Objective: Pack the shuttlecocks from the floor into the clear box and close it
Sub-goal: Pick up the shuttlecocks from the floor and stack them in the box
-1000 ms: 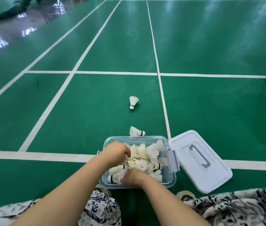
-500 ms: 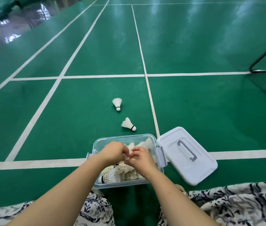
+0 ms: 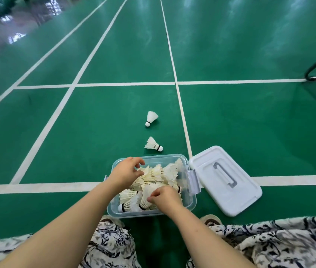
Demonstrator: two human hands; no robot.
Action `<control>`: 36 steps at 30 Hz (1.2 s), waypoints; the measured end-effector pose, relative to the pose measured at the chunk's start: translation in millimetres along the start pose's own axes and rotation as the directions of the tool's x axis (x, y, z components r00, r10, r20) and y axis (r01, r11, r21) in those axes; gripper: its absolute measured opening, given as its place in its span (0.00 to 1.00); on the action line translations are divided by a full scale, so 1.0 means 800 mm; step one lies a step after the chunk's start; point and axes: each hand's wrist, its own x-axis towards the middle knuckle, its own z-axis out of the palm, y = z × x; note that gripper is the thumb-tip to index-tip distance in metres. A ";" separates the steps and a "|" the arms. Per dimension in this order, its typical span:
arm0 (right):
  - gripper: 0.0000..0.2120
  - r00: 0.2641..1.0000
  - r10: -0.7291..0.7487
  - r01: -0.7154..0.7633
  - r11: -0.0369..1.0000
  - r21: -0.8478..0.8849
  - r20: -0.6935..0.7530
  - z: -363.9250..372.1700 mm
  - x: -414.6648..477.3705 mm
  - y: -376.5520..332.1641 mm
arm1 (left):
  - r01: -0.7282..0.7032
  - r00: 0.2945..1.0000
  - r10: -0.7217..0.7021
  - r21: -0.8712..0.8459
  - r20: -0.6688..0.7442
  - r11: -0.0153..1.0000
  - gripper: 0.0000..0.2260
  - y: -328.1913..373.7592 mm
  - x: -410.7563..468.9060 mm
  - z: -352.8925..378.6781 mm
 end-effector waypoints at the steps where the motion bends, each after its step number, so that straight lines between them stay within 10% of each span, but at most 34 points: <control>1: 0.11 1.000 0.020 -0.019 1.000 -0.014 0.022 0.003 0.001 -0.001 | 0.002 1.000 -0.002 -0.003 -0.004 1.000 0.12 -0.002 0.001 0.001; 15: 0.07 0.975 -0.041 0.050 0.998 -0.037 0.219 0.010 0.010 -0.001 | 0.029 0.999 -0.029 -0.039 0.019 0.999 0.10 -0.011 0.007 0.010; 24: 0.22 0.899 -0.032 0.179 0.937 -0.299 0.436 0.014 0.007 -0.015 | 0.034 0.995 -0.036 0.024 0.097 0.999 0.11 -0.007 -0.004 0.008; 36: 0.13 0.990 -0.013 0.051 0.962 0.269 -0.141 -0.051 0.024 -0.026 | 0.087 0.996 -0.090 -0.093 -0.026 0.992 0.09 0.004 0.003 -0.002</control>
